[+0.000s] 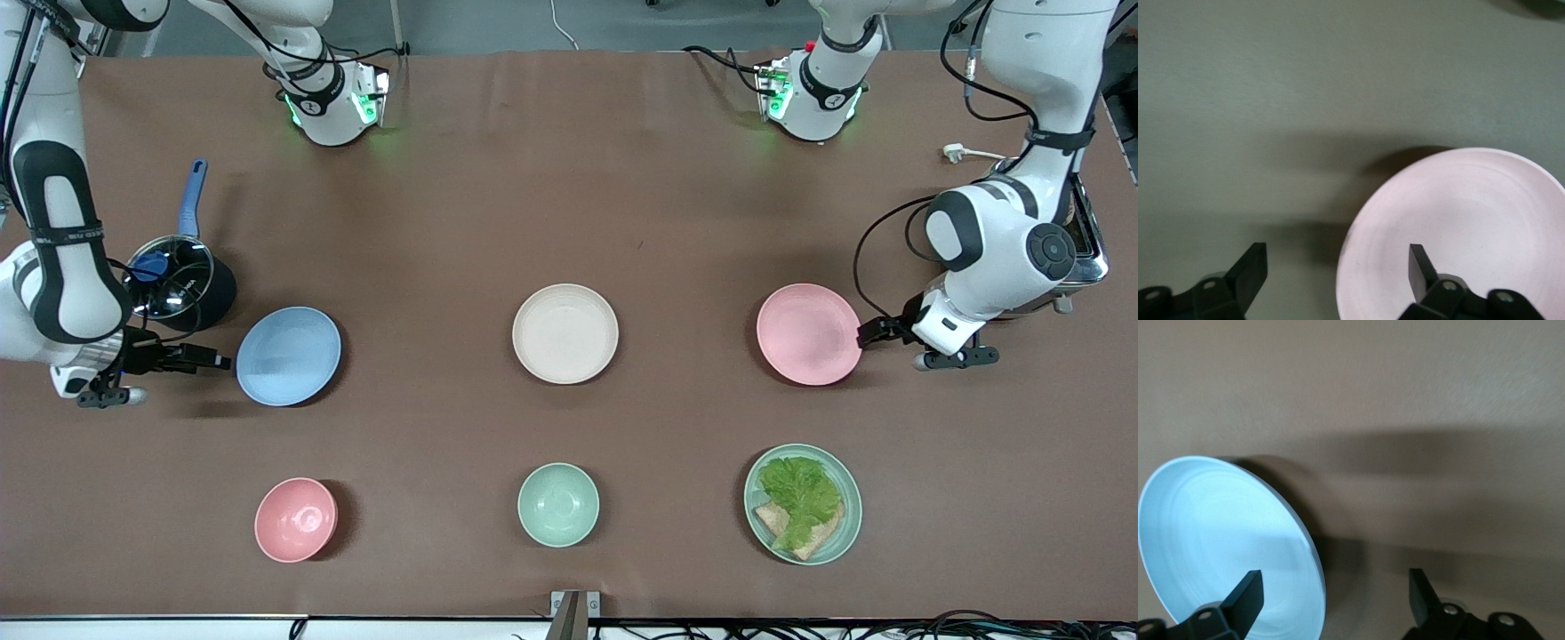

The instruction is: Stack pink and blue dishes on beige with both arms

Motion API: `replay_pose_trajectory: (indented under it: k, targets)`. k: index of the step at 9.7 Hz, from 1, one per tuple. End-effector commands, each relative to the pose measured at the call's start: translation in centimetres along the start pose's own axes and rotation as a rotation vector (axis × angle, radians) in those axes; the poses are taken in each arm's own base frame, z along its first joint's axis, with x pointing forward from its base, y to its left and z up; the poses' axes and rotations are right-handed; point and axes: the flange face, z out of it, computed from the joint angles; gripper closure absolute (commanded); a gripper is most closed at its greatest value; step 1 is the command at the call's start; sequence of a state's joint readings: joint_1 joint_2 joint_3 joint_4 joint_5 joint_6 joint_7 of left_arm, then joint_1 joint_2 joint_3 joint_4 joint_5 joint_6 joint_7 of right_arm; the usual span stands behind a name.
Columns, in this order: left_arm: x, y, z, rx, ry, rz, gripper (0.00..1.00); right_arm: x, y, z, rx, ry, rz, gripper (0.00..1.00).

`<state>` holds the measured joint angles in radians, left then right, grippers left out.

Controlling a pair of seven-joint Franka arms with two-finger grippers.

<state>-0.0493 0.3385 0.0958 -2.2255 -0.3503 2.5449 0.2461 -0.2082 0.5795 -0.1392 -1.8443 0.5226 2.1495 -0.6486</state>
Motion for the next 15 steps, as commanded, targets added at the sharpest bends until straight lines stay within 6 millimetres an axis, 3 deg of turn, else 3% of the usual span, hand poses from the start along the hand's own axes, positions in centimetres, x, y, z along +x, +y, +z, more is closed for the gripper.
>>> replay_pose_trajectory:
  k: [1,3,4,6,8,10,11,13,14,15]
  targets:
    - [-0.9,-0.8,3.2,-0.028,-0.035,0.047,0.17,-1.8,-0.8,2.3,0.068,0.001,0.049,0.16]
    - [-1.5,-0.1,5.6,-0.084,-0.06,-0.014,0.25,-2.2,-1.3,3.2,0.093,-0.007,0.064,0.35]
    - [-1.8,0.2,6.3,-0.104,-0.067,-0.023,0.43,-2.4,-1.4,3.4,0.098,-0.016,0.065,0.52]
    - [-1.8,0.1,6.2,-0.11,-0.067,-0.015,0.95,-2.2,-1.4,3.0,0.105,-0.02,0.12,0.98]
    - [-1.6,0.1,6.0,-0.112,-0.065,-0.012,1.0,0.0,-2.9,-0.2,0.1,-0.026,0.149,0.99]
    - [-1.2,0.3,4.7,-0.114,-0.044,-0.005,1.0,3.2,-5.9,-8.1,0.012,-0.119,0.139,0.99]
    - [-0.7,1.0,2.6,-0.13,-0.035,0.009,1.0,4.3,-7.4,-11.6,0.006,-0.128,0.125,0.99]
    - [0.0,3.8,-2.0,-0.184,-0.031,0.053,1.0,5.0,-10.5,-18.0,0.01,-0.104,0.117,0.99]
    - [0.0,6.2,-3.6,-0.199,-0.009,0.098,1.0,5.2,-12.3,-20.5,0.007,-0.099,0.144,0.99]
    - [-0.4,9.7,-4.0,-0.218,-0.009,0.146,1.0,5.5,-13.7,-21.3,0.012,-0.094,0.15,0.99]
